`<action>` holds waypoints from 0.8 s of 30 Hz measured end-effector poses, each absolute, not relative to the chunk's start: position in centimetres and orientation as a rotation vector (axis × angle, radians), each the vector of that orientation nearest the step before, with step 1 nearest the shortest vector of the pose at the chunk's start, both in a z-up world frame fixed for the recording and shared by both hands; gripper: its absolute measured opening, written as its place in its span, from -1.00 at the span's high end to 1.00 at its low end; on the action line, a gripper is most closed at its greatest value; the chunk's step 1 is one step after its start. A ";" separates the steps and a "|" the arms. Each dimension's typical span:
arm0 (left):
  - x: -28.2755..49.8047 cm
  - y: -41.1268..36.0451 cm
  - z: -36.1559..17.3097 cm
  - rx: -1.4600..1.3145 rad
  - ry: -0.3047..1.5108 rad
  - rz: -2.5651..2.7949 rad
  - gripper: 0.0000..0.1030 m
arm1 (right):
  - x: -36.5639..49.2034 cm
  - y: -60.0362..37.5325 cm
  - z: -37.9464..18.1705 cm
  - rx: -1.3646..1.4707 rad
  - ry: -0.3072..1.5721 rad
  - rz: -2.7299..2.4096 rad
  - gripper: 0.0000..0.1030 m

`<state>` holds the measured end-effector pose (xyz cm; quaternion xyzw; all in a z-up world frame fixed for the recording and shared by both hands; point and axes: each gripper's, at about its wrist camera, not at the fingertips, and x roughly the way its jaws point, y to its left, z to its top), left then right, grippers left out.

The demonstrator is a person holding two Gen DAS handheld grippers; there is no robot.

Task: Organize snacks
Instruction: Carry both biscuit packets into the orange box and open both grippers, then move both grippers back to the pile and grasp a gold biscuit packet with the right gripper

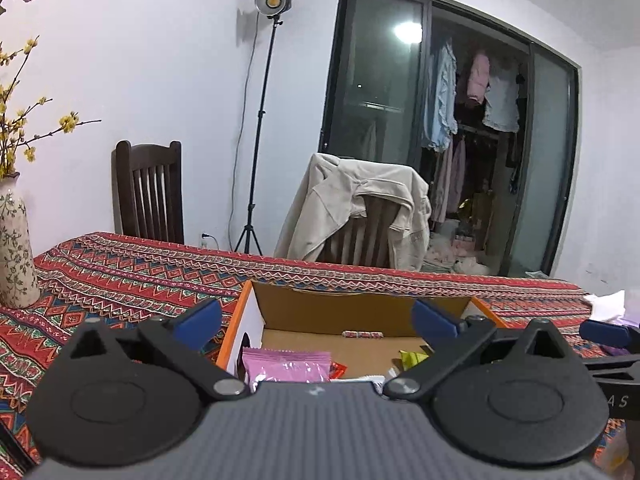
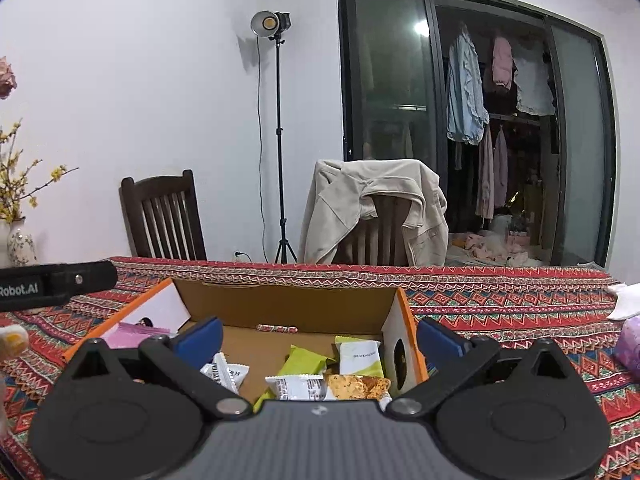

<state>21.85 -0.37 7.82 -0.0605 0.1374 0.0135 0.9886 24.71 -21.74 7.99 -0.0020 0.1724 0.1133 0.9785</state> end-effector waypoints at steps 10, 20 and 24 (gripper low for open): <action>18.0 0.6 7.4 -0.128 0.296 0.014 -1.00 | 20.4 -22.5 8.0 -0.043 0.382 0.238 -1.00; 14.9 2.6 4.0 -0.134 0.390 0.071 -1.00 | 16.6 -23.4 5.4 -0.050 0.472 0.237 -1.00; 14.0 3.2 2.3 -0.127 0.435 0.088 -1.00 | 15.6 -23.9 3.8 -0.050 0.516 0.229 -1.00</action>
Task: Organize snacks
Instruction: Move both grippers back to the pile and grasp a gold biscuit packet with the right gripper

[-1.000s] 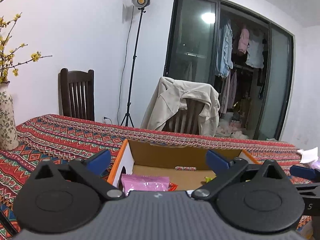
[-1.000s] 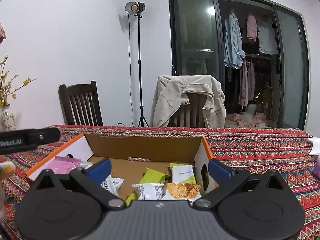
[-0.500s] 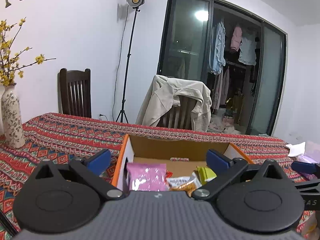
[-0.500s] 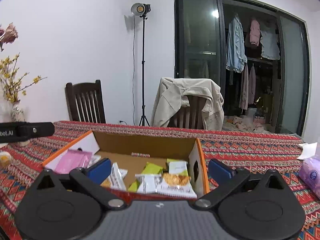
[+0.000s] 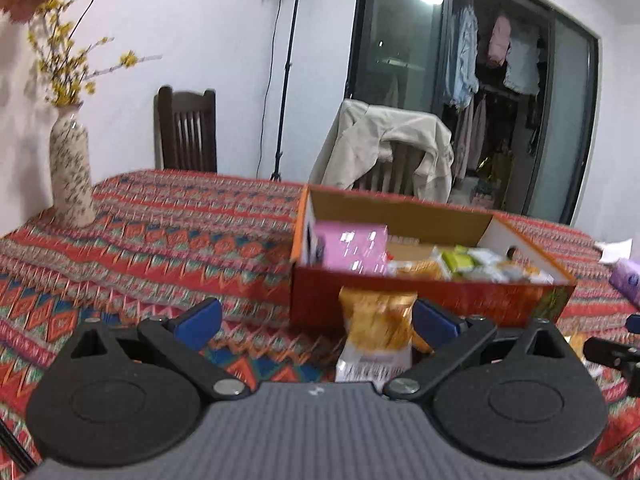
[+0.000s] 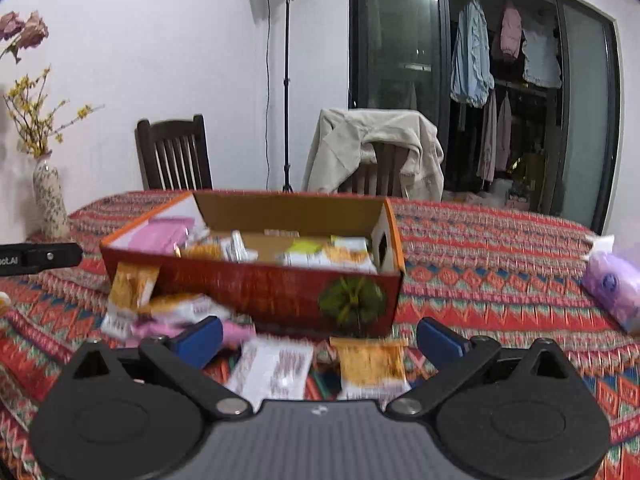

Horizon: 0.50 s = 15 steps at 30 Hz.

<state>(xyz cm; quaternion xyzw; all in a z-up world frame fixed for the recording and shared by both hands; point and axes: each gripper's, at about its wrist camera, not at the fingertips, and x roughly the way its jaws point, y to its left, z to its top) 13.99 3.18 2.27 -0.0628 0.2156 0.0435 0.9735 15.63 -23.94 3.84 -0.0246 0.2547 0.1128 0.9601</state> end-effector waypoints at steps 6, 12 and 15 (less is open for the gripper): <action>13.4 3.3 0.6 -0.114 0.469 0.094 -1.00 | 15.0 -24.4 2.2 -0.055 0.570 0.205 -1.00; 13.7 3.2 0.0 -0.120 0.488 0.081 -1.00 | 14.8 -25.0 1.1 -0.046 0.610 0.187 -1.00; 13.7 3.4 -0.1 -0.132 0.488 0.083 -1.00 | 15.0 -25.2 1.0 -0.040 0.614 0.184 -1.00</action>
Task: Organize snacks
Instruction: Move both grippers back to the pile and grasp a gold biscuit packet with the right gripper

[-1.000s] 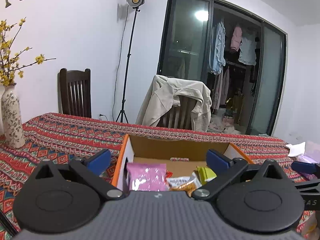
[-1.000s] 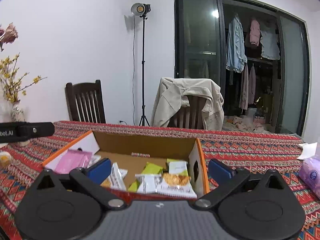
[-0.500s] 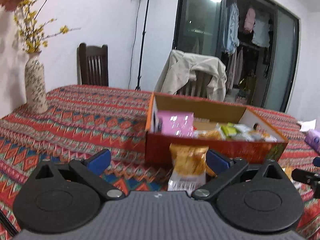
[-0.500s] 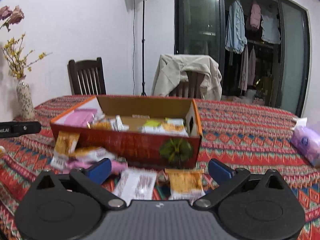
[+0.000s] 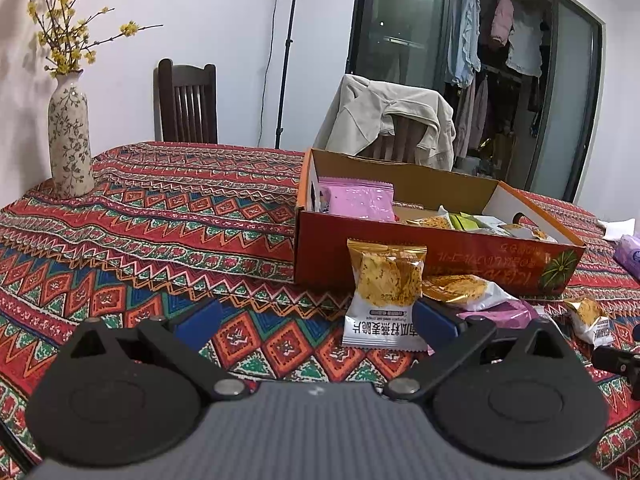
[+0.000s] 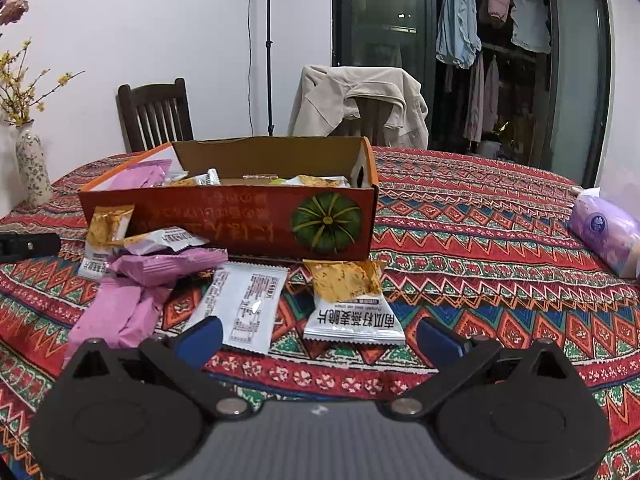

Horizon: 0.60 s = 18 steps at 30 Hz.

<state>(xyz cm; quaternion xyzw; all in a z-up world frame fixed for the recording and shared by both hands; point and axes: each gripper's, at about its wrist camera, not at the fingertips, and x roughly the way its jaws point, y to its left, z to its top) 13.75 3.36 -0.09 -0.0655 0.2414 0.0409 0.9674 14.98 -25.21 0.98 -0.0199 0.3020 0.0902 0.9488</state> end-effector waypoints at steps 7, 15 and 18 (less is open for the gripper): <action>13.9 3.3 -0.3 -0.132 0.498 0.082 -1.00 | 15.5 -25.4 0.7 -0.030 0.628 0.169 -1.00; 13.9 3.3 -0.4 -0.142 0.499 0.080 -1.00 | 18.4 -25.4 1.2 -0.078 0.634 0.120 -0.93; 14.0 3.3 -0.4 -0.143 0.502 0.079 -1.00 | 20.2 -25.6 0.9 -0.066 0.673 0.111 -0.76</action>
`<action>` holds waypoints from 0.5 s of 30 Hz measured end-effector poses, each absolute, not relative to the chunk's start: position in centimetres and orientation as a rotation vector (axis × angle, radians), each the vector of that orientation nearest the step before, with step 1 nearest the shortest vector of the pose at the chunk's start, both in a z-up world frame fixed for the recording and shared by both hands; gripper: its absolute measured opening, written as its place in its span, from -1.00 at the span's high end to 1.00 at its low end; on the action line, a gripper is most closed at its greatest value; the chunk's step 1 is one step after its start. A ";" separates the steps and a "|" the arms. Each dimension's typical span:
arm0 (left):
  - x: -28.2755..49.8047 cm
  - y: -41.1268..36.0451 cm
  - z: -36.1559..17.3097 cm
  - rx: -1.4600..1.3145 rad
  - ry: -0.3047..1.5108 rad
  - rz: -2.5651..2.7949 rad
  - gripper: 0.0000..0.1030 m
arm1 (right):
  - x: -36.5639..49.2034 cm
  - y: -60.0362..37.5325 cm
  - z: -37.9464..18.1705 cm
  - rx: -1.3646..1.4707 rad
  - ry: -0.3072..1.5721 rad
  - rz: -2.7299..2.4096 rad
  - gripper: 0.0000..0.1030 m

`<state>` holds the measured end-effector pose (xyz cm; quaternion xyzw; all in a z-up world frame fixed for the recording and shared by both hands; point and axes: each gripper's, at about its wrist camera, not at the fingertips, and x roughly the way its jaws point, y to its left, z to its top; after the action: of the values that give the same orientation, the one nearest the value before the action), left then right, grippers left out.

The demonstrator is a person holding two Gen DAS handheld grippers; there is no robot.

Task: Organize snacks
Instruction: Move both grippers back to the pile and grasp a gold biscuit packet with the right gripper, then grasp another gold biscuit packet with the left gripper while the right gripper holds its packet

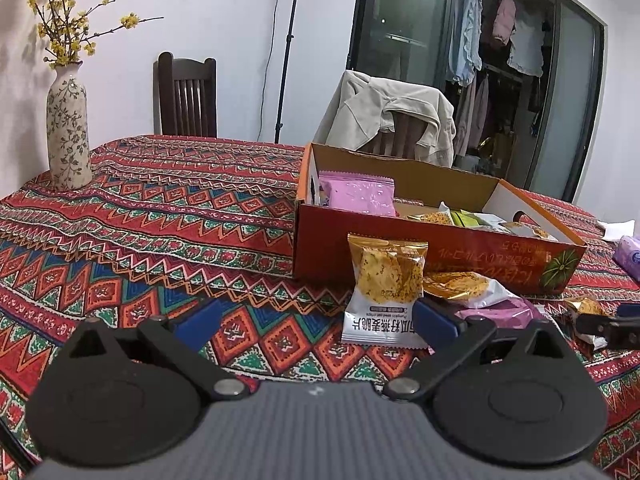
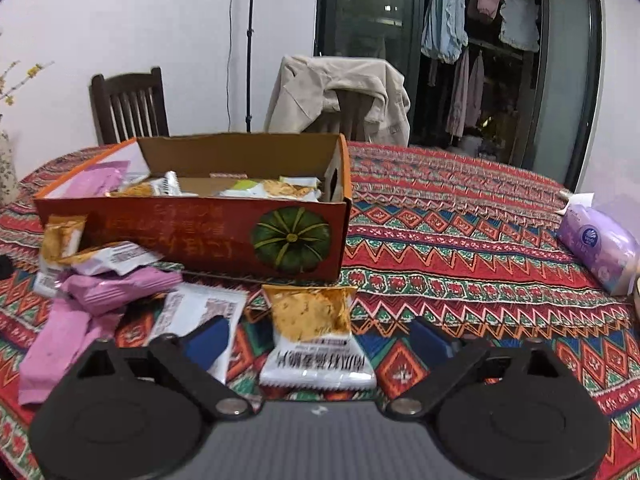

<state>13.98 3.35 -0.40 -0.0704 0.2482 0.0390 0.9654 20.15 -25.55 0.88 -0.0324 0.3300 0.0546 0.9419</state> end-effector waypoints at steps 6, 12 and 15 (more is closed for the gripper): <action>14.0 3.3 -0.5 -0.139 0.507 0.082 -1.00 | 22.1 -25.8 -0.7 -0.028 0.724 0.118 -0.53; 14.2 3.1 -0.6 -0.129 0.519 0.087 -1.00 | 21.5 -25.7 -0.8 -0.035 0.697 0.144 -0.17; 14.3 3.0 -0.7 -0.120 0.524 0.093 -1.00 | 21.2 -25.5 -0.8 -0.039 0.682 0.160 0.13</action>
<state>14.28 2.96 -0.68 -0.0594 0.2587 0.0459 0.9630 21.17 -25.49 -0.76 -0.0192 0.3341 0.0783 0.9391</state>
